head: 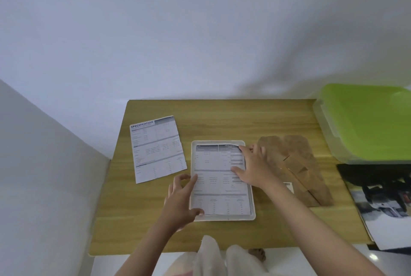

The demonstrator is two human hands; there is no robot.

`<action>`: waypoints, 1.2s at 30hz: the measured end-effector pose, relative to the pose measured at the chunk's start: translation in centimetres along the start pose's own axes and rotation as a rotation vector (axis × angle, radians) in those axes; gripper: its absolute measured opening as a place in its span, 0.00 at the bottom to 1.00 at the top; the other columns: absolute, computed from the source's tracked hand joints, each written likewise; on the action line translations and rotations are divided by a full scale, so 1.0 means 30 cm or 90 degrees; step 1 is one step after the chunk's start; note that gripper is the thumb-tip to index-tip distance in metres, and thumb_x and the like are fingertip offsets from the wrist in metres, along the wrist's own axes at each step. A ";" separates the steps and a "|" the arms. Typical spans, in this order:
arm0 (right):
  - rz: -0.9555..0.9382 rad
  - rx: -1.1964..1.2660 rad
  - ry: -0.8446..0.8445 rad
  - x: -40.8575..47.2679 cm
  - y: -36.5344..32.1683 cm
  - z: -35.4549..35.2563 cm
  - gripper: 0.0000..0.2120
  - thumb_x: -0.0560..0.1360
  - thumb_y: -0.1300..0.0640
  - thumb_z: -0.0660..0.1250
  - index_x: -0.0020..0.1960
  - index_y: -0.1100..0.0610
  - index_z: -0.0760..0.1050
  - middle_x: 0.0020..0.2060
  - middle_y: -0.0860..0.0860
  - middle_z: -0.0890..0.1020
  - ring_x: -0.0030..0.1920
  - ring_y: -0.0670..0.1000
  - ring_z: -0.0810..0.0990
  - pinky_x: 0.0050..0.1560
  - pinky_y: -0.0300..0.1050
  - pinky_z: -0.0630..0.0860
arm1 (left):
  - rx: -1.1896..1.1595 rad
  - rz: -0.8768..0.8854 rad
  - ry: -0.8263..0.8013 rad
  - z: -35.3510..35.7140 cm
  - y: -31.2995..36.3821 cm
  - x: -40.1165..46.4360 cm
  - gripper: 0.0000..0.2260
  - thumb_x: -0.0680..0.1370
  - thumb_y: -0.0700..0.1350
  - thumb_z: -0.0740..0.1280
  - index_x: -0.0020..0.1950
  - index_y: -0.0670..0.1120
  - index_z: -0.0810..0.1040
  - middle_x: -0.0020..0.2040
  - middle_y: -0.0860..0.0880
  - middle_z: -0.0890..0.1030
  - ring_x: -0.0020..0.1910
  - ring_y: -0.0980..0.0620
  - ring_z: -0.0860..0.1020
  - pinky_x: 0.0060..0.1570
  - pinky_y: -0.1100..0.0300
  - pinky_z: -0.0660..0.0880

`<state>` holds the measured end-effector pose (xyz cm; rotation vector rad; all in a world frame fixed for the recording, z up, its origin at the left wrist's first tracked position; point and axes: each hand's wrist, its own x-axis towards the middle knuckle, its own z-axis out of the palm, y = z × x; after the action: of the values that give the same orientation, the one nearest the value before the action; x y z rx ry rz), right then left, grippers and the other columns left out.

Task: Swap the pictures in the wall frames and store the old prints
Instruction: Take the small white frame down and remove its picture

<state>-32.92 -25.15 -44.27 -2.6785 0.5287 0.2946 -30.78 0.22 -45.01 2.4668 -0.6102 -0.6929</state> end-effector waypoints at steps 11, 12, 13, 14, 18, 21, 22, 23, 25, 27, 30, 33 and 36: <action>0.031 0.343 0.036 -0.134 -0.056 -0.002 0.30 0.74 0.54 0.67 0.73 0.48 0.59 0.57 0.45 0.78 0.54 0.46 0.77 0.54 0.44 0.77 | -0.008 0.020 -0.003 -0.004 -0.014 -0.002 0.44 0.67 0.55 0.74 0.76 0.55 0.52 0.71 0.53 0.54 0.70 0.49 0.54 0.70 0.47 0.62; 0.031 0.357 0.037 -0.159 -0.058 0.014 0.30 0.75 0.55 0.66 0.73 0.47 0.58 0.61 0.43 0.76 0.58 0.44 0.75 0.56 0.43 0.76 | -0.009 0.020 -0.003 -0.004 -0.014 -0.002 0.44 0.67 0.55 0.73 0.76 0.55 0.52 0.71 0.53 0.54 0.70 0.49 0.54 0.69 0.47 0.62; 0.035 0.369 0.043 -0.183 -0.060 0.029 0.29 0.75 0.56 0.66 0.73 0.46 0.59 0.65 0.42 0.73 0.63 0.43 0.72 0.60 0.43 0.74 | -0.011 0.020 -0.002 -0.004 -0.014 -0.001 0.44 0.67 0.55 0.73 0.76 0.55 0.52 0.71 0.53 0.54 0.70 0.49 0.54 0.70 0.47 0.62; 0.039 0.383 0.058 -0.203 -0.061 0.044 0.29 0.75 0.57 0.65 0.73 0.46 0.59 0.68 0.42 0.70 0.66 0.43 0.69 0.62 0.43 0.72 | -0.014 0.019 -0.003 -0.004 -0.015 0.000 0.44 0.67 0.55 0.74 0.76 0.55 0.52 0.71 0.53 0.54 0.70 0.49 0.54 0.70 0.47 0.62; 0.064 0.437 0.118 -0.249 -0.078 0.063 0.28 0.76 0.62 0.64 0.72 0.46 0.62 0.69 0.41 0.69 0.68 0.41 0.66 0.58 0.33 0.67 | -0.028 0.029 -0.011 -0.003 -0.019 -0.006 0.43 0.67 0.55 0.73 0.76 0.56 0.53 0.71 0.53 0.53 0.70 0.49 0.53 0.70 0.46 0.60; 0.066 0.503 0.138 -0.254 -0.089 0.048 0.28 0.75 0.62 0.65 0.69 0.39 0.64 0.65 0.41 0.73 0.65 0.42 0.70 0.59 0.41 0.74 | -0.066 0.047 0.008 -0.009 -0.019 -0.019 0.41 0.68 0.56 0.72 0.75 0.55 0.54 0.71 0.53 0.53 0.70 0.49 0.52 0.69 0.45 0.59; 0.064 0.524 0.142 -0.253 -0.089 0.040 0.29 0.74 0.62 0.66 0.67 0.37 0.65 0.63 0.42 0.75 0.63 0.44 0.73 0.57 0.47 0.77 | -0.089 0.054 0.022 -0.012 -0.017 -0.024 0.40 0.68 0.55 0.72 0.75 0.54 0.55 0.71 0.53 0.54 0.70 0.49 0.53 0.69 0.46 0.60; 0.061 0.543 0.142 -0.251 -0.085 0.031 0.29 0.74 0.62 0.66 0.66 0.35 0.66 0.62 0.44 0.76 0.61 0.46 0.76 0.55 0.50 0.79 | -0.118 0.065 0.042 -0.017 -0.010 -0.031 0.39 0.68 0.55 0.71 0.75 0.54 0.57 0.70 0.53 0.57 0.69 0.51 0.54 0.68 0.49 0.60; 0.046 0.579 0.142 -0.248 -0.074 0.006 0.28 0.74 0.64 0.67 0.66 0.38 0.67 0.61 0.46 0.78 0.58 0.46 0.78 0.53 0.50 0.80 | -0.202 0.087 0.075 -0.025 0.010 -0.043 0.35 0.68 0.54 0.71 0.73 0.54 0.61 0.66 0.54 0.64 0.65 0.55 0.63 0.64 0.60 0.66; 0.032 0.597 0.141 -0.252 -0.053 -0.020 0.28 0.73 0.65 0.67 0.67 0.41 0.67 0.59 0.46 0.78 0.56 0.45 0.79 0.51 0.48 0.81 | -0.278 0.092 0.091 -0.027 0.042 -0.055 0.30 0.71 0.47 0.73 0.69 0.54 0.64 0.60 0.56 0.72 0.57 0.59 0.73 0.54 0.69 0.73; 0.021 0.617 0.153 -0.279 -0.004 -0.060 0.27 0.73 0.66 0.67 0.68 0.46 0.68 0.57 0.46 0.79 0.55 0.44 0.80 0.51 0.44 0.80 | -0.342 0.088 0.100 -0.009 0.117 -0.062 0.28 0.72 0.37 0.71 0.69 0.51 0.67 0.54 0.56 0.76 0.50 0.61 0.76 0.48 0.67 0.76; 0.046 0.629 0.187 -0.327 0.082 -0.094 0.25 0.73 0.67 0.67 0.65 0.47 0.68 0.53 0.45 0.81 0.50 0.43 0.81 0.45 0.42 0.81 | -0.371 0.095 0.086 0.036 0.218 -0.060 0.29 0.71 0.35 0.71 0.67 0.53 0.68 0.52 0.54 0.77 0.47 0.60 0.76 0.48 0.66 0.77; 0.092 0.630 0.241 -0.399 0.211 -0.130 0.22 0.73 0.66 0.67 0.61 0.47 0.68 0.51 0.43 0.80 0.48 0.41 0.81 0.40 0.36 0.79 | -0.370 0.120 0.049 0.118 0.343 -0.045 0.29 0.71 0.35 0.72 0.68 0.53 0.67 0.51 0.52 0.78 0.47 0.58 0.77 0.48 0.66 0.76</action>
<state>-45.82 -28.34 -39.58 -1.7220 0.7329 -0.3684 -36.71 -8.22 -41.31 1.8637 -0.5150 -0.5948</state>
